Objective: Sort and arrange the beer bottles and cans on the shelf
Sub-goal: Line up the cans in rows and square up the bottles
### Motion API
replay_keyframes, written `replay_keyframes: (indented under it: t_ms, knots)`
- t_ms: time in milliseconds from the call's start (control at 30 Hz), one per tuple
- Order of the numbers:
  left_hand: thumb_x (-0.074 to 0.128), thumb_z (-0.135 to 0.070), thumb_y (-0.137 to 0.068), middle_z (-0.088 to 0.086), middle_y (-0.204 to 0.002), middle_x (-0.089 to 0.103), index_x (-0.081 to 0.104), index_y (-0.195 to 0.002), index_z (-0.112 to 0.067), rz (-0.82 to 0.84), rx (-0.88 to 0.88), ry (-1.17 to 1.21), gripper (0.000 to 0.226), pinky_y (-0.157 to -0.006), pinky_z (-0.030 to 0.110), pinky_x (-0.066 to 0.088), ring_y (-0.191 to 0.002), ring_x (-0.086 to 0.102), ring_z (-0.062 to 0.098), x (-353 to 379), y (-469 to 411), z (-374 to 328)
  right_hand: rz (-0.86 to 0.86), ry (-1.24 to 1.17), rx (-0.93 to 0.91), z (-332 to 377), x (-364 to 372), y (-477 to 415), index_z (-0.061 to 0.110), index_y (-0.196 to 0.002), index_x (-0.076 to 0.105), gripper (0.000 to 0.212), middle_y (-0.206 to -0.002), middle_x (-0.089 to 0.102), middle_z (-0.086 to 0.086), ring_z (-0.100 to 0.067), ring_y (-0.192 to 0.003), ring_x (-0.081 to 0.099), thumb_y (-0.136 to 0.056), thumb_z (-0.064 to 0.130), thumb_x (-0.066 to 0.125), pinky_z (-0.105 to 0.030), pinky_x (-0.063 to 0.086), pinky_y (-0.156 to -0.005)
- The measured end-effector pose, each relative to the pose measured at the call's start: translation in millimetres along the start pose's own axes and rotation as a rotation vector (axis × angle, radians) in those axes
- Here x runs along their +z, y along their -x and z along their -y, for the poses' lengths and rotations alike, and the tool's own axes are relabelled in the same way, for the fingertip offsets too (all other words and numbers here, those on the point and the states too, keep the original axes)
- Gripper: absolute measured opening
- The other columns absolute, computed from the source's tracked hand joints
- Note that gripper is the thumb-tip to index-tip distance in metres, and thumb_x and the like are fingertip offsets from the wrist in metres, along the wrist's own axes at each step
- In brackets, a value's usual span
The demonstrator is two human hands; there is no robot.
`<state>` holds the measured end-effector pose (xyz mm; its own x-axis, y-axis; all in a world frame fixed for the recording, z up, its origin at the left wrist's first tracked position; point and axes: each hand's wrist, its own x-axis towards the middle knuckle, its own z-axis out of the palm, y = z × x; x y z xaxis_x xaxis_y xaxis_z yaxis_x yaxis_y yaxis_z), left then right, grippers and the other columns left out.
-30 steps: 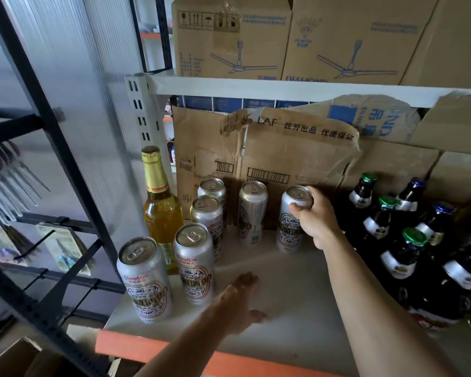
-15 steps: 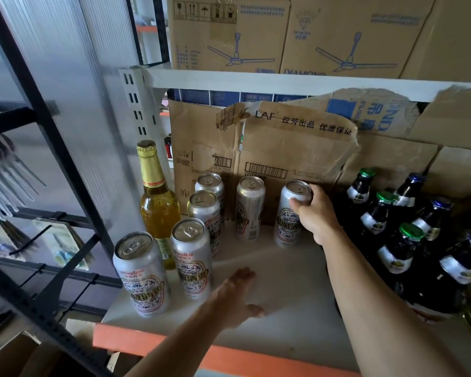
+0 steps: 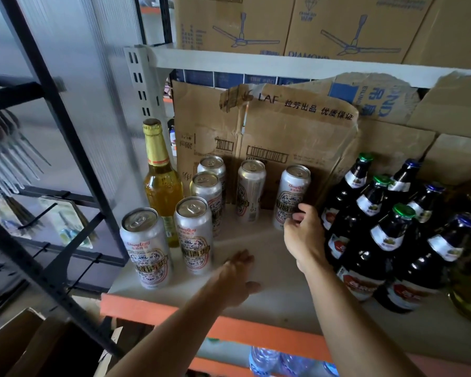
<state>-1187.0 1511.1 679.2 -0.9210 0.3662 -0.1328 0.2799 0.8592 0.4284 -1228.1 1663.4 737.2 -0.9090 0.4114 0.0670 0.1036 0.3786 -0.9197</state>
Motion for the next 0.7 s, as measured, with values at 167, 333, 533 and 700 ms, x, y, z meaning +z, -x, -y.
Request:
replay_keyframes:
  t_ms: [167,333,533,700]
  knots:
    - [0.059,-0.037,-0.086,0.005,-0.135,0.057,0.055,-0.132,-0.013,-0.116,0.026,0.160,0.052,-0.096,0.024,0.040,-0.124,0.053,0.022,-6,30,-4,0.170,-0.006,-0.039,7,3,23,0.014,-0.108,0.065,0.023,-0.093,0.067,0.000,-0.012,-0.076,0.061,-0.085,0.011,0.062,-0.022,0.047,-0.067]
    - [0.059,-0.029,-0.091,-0.002,-0.128,0.064,0.063,-0.124,-0.017,-0.219,0.041,0.237,0.035,-0.094,0.014,0.036,-0.119,0.057,0.012,-13,66,5,0.406,-0.044,-0.198,41,24,48,0.024,-0.097,0.064,0.024,-0.086,0.068,0.006,-0.007,-0.078,0.066,-0.077,0.021,0.077,-0.031,0.056,-0.079]
    - [0.056,-0.029,-0.084,0.003,-0.098,0.074,0.071,-0.096,-0.012,-0.249,-0.003,0.302,0.025,-0.082,0.024,0.051,-0.093,0.067,0.013,-28,102,20,0.491,0.052,-0.402,81,63,74,0.023,-0.129,0.055,0.074,-0.121,0.065,0.005,-0.010,-0.108,0.060,-0.064,0.047,0.083,-0.029,0.048,-0.096]
    - [0.061,-0.013,-0.086,0.002,-0.095,0.076,0.073,-0.099,-0.009,-0.307,-0.031,0.396,0.018,-0.075,0.001,0.045,-0.087,0.061,-0.006,-27,121,37,0.400,0.051,-0.420,85,74,90,0.016,-0.129,0.055,0.061,-0.109,0.066,0.006,-0.005,-0.096,0.060,-0.076,0.034,0.080,0.000,0.037,-0.073]
